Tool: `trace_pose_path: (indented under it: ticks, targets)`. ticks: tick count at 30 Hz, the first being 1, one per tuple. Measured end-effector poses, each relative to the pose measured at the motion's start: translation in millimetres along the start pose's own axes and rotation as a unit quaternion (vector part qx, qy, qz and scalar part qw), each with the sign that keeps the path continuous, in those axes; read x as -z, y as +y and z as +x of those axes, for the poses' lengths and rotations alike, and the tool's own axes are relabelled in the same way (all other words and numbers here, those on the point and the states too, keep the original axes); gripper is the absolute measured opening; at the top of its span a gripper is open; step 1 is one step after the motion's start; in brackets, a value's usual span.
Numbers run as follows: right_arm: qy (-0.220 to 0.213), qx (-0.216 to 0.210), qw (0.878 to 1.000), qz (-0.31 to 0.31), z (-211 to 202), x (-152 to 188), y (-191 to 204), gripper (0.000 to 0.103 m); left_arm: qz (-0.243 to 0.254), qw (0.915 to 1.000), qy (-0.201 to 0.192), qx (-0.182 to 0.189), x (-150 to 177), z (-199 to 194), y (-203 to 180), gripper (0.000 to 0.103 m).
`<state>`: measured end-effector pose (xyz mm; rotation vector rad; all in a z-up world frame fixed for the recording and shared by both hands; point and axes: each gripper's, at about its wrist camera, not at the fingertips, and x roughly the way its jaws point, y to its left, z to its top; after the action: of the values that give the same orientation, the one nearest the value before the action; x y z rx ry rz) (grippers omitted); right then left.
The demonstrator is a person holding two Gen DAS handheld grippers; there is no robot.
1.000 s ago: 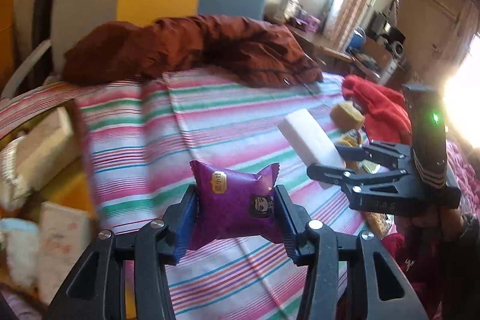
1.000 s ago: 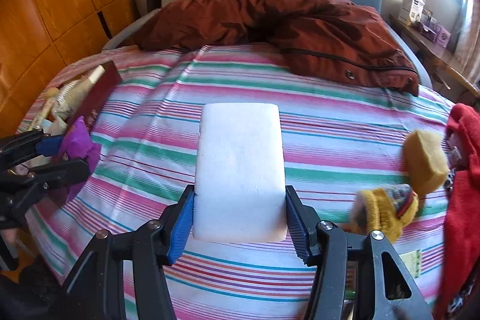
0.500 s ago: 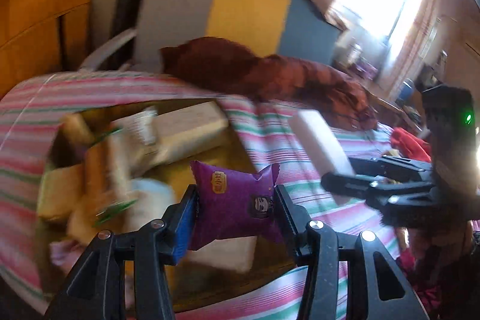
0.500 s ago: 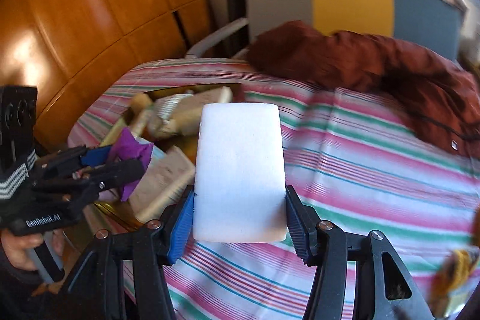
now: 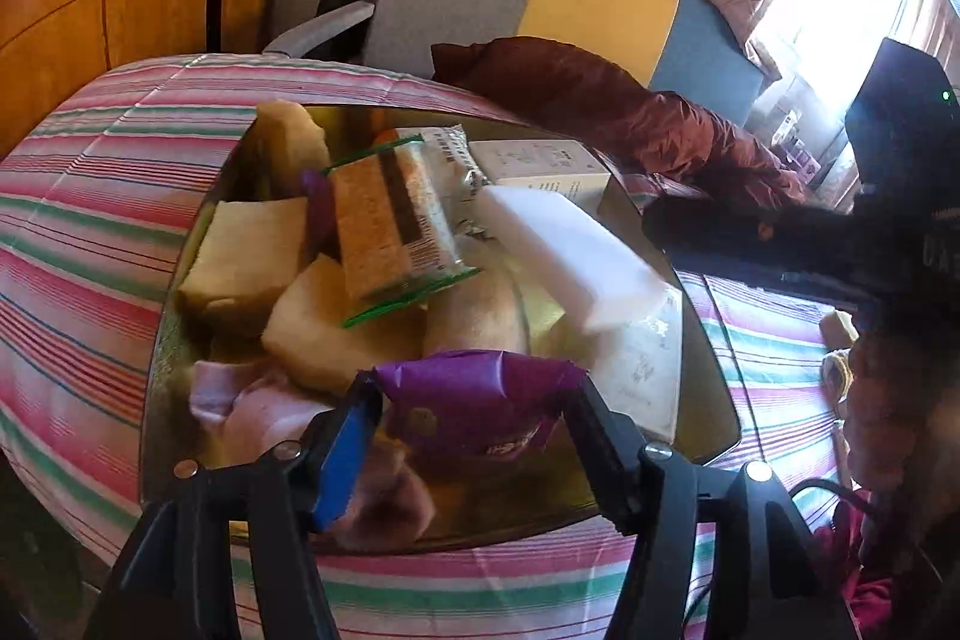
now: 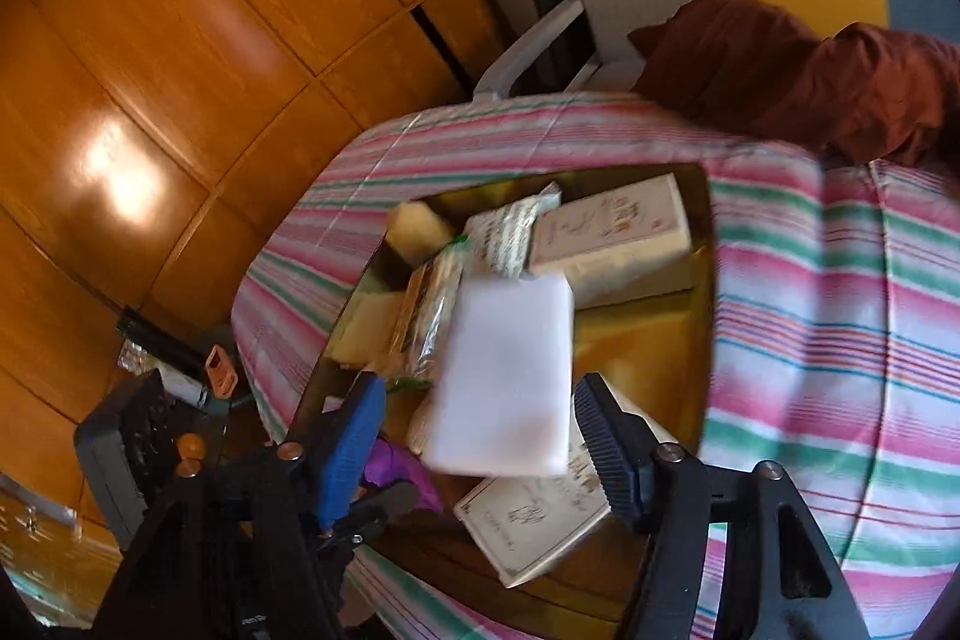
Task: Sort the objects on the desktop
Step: 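Drop the purple candy into the tray while the right drops the white sponge there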
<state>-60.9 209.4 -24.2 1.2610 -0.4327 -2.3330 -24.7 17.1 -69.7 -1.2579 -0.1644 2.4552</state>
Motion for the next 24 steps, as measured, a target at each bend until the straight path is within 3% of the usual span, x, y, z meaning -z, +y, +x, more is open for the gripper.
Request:
trace_pose_path:
  ticks: [4,9,12,14,15,16,18,24]
  targets:
    - [0.010,0.011,1.000,-0.001,3,13,-1,0.067,-0.006,1.0000,0.004,0.004,4,4,3,0.064]
    - [0.008,0.033,0.999,-0.007,-3,29,-4,0.067,0.017,0.9990,-0.040,0.005,7,-11,-7,0.064]
    - [0.006,0.040,0.999,-0.006,-7,37,-5,0.067,0.015,0.9987,-0.047,0.012,6,-13,-6,0.064]
    - [0.006,0.045,0.999,-0.004,-8,42,-6,0.067,0.011,0.9985,-0.050,0.019,4,-15,-4,0.068]
    - [0.005,0.046,0.999,-0.002,-9,44,-6,0.067,0.014,0.9985,-0.049,0.020,3,-15,-5,0.080]
    - [0.004,0.045,0.999,-0.001,-10,46,-7,0.067,0.023,0.9987,-0.043,0.016,2,-13,-6,0.085]
    - [0.002,0.047,0.999,0.002,-12,49,-7,0.068,0.027,0.9989,-0.039,-0.002,3,-10,-6,0.085]
    - [-0.002,0.052,0.999,0.003,-18,56,-8,0.069,0.016,0.9987,-0.048,-0.007,6,-17,0,0.085]
